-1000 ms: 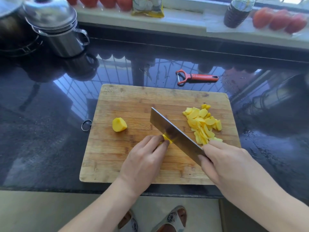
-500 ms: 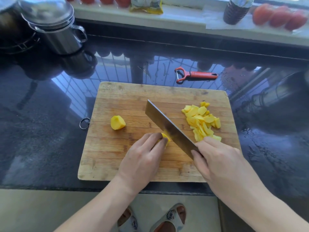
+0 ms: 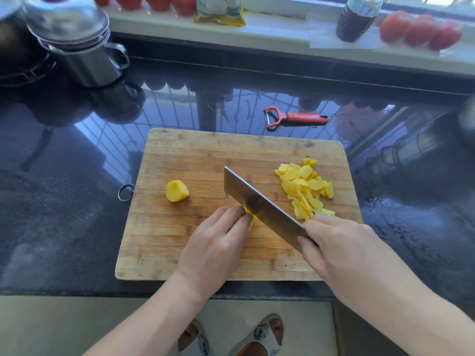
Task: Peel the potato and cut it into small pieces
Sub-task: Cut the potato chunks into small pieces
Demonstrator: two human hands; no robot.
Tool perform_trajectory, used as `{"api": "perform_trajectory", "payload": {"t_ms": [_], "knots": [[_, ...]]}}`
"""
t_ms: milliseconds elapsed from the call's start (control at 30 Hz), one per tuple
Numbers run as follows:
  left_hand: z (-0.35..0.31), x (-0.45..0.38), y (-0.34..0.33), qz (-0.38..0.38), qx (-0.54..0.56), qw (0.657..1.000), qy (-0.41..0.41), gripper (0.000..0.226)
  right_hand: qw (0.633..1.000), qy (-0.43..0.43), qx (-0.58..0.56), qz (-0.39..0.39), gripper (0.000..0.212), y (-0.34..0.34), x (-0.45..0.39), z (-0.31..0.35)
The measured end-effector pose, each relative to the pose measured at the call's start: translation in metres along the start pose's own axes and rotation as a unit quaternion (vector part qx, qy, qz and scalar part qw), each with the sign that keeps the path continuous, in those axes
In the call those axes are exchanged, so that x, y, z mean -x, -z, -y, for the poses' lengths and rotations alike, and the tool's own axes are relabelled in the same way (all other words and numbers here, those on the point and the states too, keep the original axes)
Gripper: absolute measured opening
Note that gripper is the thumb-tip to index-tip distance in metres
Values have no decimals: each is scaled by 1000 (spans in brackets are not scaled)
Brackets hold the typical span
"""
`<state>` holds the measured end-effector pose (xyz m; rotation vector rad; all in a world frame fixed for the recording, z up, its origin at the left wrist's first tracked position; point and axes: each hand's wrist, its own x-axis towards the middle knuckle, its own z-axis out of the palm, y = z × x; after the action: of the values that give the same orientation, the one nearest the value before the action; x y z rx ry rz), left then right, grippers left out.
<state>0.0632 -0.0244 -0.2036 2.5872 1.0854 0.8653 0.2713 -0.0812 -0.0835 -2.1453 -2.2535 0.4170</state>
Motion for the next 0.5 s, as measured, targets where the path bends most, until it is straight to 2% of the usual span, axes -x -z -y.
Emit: {"api": "perform_trajectory", "payload": {"t_ms": [100,267,400,500], "knots": [[-1,-1,0,-2,4,1000,5,19,1000,-8,-8,14,28,-11,-11,13],[-2,-1,1,-2,7,1000,7,18,998,6,-61,-33,27,-31,-42,21],[-1,2,0,-5,1,1000,7,15,993,2,-89,-77,28,-22,-29,16],[1,3,-2,-6,-10,1000,4,13,993,10,-85,-76,28,-15,-11,13]]}}
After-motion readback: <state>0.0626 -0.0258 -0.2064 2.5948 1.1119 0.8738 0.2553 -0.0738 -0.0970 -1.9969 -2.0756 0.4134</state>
